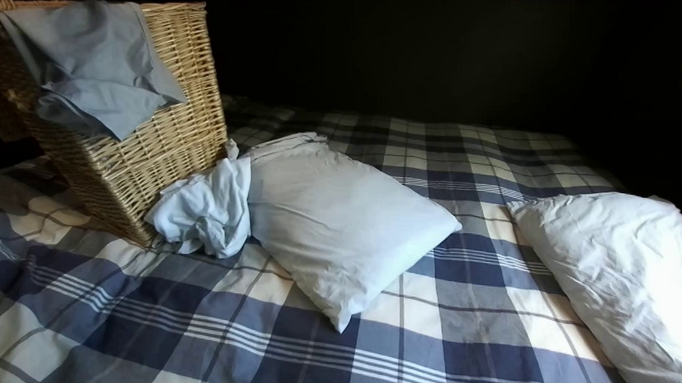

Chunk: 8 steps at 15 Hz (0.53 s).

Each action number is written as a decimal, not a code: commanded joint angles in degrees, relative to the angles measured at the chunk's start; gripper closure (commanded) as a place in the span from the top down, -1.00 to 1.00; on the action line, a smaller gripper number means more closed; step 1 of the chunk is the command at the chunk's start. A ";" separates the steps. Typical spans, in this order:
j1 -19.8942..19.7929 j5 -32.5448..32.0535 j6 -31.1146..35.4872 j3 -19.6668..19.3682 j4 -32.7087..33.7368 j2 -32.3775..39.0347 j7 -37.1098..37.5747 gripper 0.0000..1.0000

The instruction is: Pick up the gray pillow case and put it in the brown basket

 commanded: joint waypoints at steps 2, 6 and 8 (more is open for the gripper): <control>0.44 9.04 -14.81 -2.88 1.62 -5.32 -1.16 1.00; -0.81 14.39 -11.95 -8.84 -7.66 -11.56 -11.38 1.00; -1.95 14.66 -7.96 -10.84 -13.82 -13.55 -16.40 1.00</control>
